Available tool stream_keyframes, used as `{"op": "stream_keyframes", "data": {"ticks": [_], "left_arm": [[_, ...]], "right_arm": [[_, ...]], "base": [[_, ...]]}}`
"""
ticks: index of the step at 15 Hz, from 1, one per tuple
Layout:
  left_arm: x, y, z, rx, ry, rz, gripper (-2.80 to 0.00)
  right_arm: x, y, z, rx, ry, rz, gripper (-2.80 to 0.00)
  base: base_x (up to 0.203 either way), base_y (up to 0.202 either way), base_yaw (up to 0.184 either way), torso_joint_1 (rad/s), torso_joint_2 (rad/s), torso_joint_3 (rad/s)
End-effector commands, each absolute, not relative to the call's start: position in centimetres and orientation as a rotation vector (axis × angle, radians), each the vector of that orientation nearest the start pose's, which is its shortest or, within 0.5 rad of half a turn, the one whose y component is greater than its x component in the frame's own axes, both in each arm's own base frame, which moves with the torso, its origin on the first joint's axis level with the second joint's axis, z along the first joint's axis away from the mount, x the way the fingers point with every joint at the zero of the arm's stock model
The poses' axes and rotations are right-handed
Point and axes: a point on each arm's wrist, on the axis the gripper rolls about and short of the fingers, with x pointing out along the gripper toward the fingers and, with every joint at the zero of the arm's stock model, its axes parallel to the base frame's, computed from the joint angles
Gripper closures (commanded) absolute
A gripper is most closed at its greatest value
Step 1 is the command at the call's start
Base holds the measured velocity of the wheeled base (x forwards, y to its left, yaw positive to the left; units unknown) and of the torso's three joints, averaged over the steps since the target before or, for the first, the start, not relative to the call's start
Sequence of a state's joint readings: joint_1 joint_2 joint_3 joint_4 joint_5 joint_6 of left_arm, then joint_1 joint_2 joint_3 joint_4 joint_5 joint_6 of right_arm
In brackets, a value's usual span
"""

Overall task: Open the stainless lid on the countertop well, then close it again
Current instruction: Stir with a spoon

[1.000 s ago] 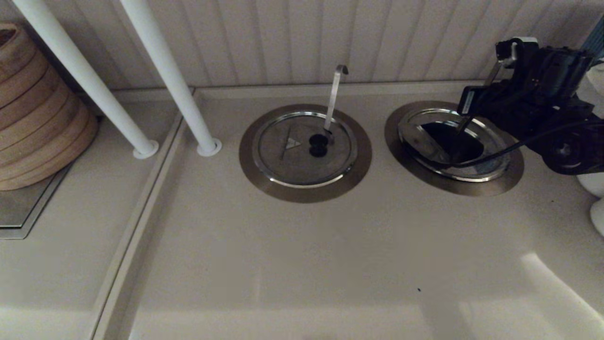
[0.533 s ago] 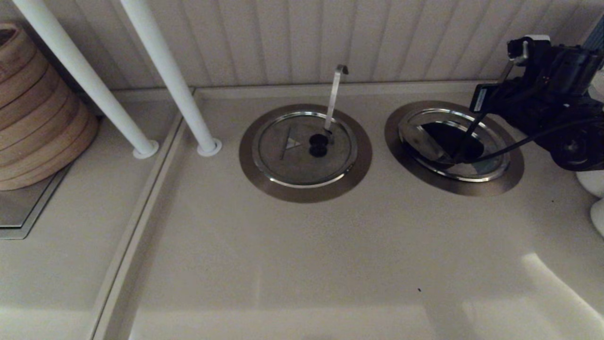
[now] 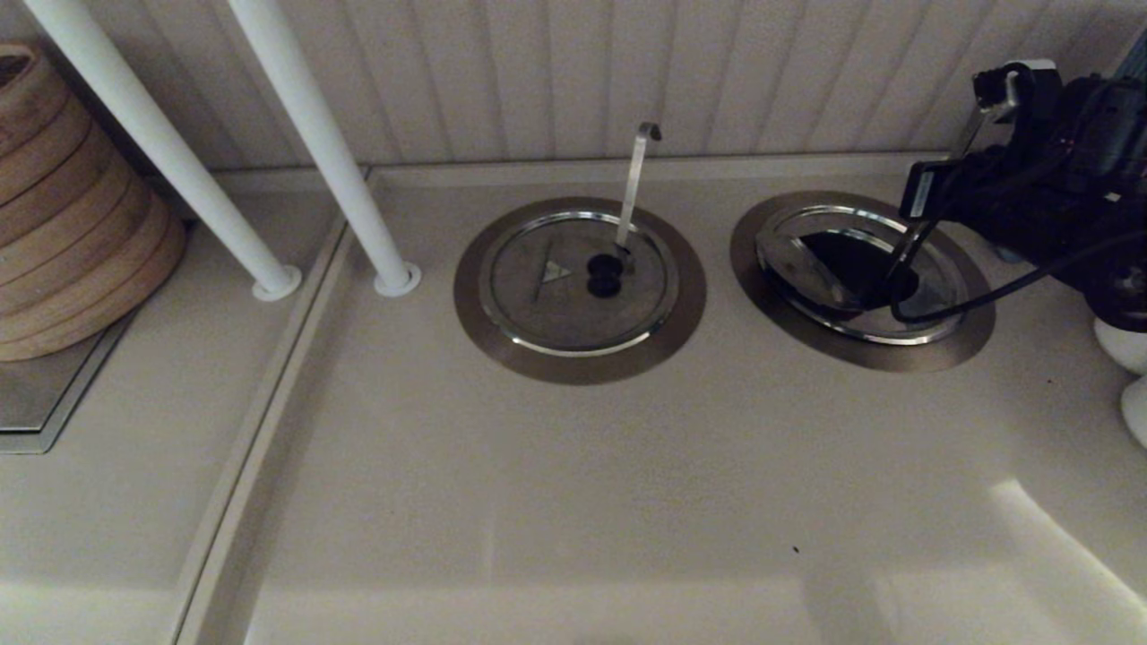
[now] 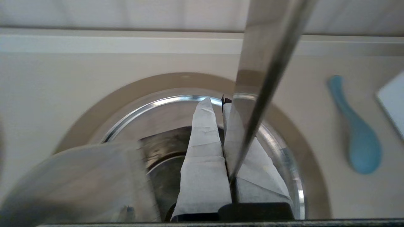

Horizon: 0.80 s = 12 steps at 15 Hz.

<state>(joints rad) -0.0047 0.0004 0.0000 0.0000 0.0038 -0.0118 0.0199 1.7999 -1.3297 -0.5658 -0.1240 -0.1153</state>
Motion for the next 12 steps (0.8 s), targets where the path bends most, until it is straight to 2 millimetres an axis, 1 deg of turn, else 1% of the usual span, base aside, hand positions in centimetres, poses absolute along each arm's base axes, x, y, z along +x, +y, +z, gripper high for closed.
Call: {"op": "stream_keyframes", "data": {"ticks": [1,3,4,6,10,12], "left_arm": [[-2.3,0.0,7.6,-0.012,0.002,0.000,0.00],[-2.3,0.0,7.6,-0.012,0.002,-0.001,0.00],[-2.3,0.0,7.6,-0.012,0.002,0.000,0.00],[-2.3,0.0,7.6,-0.012,0.002,0.000,0.00],[-2.3,0.0,7.6,-0.012,0.002,0.000,0.00],[-2.3,0.0,7.6,-0.012,0.002,0.000,0.00]], "right_arm": [[35.2,1.1,29.4,-0.108,-0.099,-0.089,0.00],[35.2,2.0,29.4,-0.098,-0.100,-0.063,0.00],[35.4,2.4,28.9,-0.096,-0.086,-0.054,0.00],[36.2,2.4,28.4,-0.093,-0.078,-0.057,0.00],[37.9,2.5,28.6,0.016,-0.107,-0.071,0.00],[38.5,2.1,28.4,0.024,-0.106,-0.088,0.00]], "base": [[0.000,0.000,0.000,0.000,0.00,0.000],[0.000,0.000,0.000,0.000,0.00,0.000],[0.000,0.000,0.000,0.000,0.00,0.000],[0.000,0.000,0.000,0.000,0.00,0.000],[0.000,0.000,0.000,0.000,0.00,0.000],[0.000,0.000,0.000,0.000,0.00,0.000]]}}
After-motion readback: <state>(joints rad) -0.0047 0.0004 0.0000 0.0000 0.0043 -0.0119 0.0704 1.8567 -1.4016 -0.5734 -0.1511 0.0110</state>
